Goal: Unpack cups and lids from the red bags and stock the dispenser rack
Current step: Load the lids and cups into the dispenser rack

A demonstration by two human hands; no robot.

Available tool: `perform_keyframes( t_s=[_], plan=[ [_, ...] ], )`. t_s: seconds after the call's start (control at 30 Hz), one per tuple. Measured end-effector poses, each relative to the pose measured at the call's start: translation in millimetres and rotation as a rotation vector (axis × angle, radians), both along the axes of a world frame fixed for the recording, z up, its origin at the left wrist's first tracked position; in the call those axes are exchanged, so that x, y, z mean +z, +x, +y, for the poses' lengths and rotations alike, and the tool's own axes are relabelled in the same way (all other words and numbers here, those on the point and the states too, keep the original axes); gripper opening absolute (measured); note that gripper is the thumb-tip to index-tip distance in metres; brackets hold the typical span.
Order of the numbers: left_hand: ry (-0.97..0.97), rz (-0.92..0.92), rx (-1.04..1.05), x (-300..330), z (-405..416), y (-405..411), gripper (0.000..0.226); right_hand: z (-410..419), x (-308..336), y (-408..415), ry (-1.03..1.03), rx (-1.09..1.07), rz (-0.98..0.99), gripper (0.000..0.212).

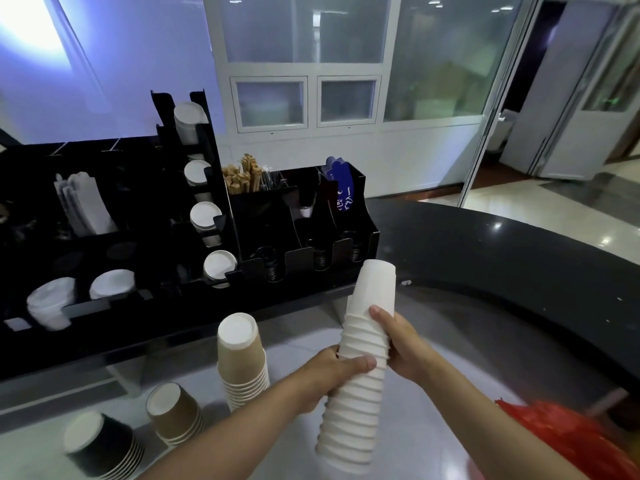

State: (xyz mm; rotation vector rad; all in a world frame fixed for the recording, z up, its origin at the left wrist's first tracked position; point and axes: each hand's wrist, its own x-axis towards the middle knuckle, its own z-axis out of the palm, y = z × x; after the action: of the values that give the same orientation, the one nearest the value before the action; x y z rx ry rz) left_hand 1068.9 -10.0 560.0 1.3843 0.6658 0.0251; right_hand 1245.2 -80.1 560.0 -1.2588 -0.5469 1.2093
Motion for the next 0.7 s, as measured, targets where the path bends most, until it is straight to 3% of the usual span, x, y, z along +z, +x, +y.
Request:
perform_keyframes(
  t_s=[0.13,0.33,0.5,0.7],
  plan=[
    [0.028,0.042,0.016,-4,11,4,0.048,10,-5,-3,0.001,-0.037,0.005,0.068],
    [0.369,0.147,0.143,-30,22,12,0.071,25,-11,-15,0.027,-0.141,-0.152,0.072],
    [0.508,0.186,0.165,-53,27,14,0.083,34,2,1,0.107,-0.321,-0.292,0.054],
    [0.421,0.129,0.172,-84,32,32,0.084,21,18,49,0.093,-0.410,-0.227,0.088]
  ],
)
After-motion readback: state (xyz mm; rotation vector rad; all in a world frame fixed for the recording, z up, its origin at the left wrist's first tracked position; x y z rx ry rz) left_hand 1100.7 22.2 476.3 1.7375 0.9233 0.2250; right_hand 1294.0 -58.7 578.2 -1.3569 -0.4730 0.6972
